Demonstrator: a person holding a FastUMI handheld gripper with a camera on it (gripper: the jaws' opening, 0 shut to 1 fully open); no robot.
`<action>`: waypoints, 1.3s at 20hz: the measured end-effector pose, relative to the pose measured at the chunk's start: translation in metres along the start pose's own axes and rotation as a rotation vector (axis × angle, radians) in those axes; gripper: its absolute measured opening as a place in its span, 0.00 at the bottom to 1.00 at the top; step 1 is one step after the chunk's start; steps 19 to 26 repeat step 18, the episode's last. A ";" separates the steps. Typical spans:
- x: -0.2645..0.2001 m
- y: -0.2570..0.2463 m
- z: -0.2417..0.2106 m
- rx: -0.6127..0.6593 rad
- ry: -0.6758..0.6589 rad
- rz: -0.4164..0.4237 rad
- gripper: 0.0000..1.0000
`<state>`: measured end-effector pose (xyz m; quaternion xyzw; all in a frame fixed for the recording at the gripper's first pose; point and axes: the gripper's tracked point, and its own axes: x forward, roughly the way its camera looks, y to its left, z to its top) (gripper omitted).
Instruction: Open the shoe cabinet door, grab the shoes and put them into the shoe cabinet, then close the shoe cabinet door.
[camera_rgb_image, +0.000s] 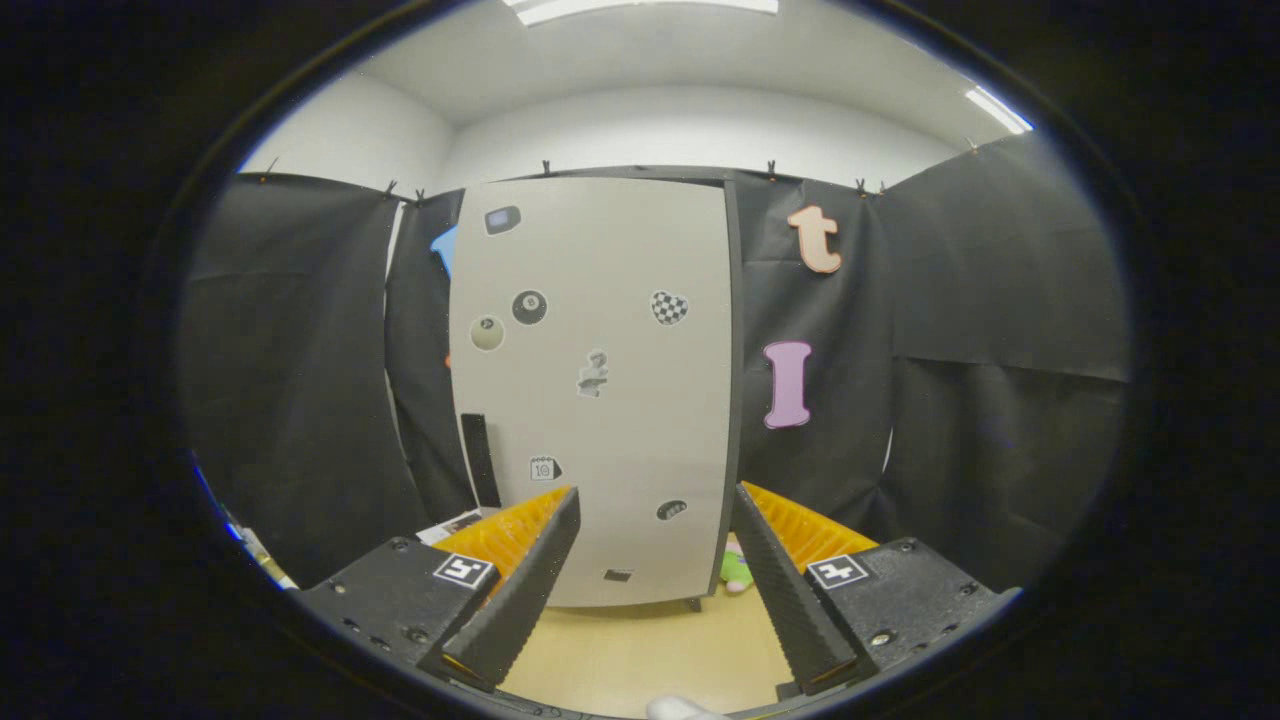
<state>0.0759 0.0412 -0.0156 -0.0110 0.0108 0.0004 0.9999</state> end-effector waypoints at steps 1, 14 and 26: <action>0.001 0.001 0.000 -0.005 0.000 0.002 0.99; -0.001 0.003 0.004 -0.003 -0.009 0.013 0.99; 0.000 0.008 0.003 -0.020 -0.007 0.022 0.99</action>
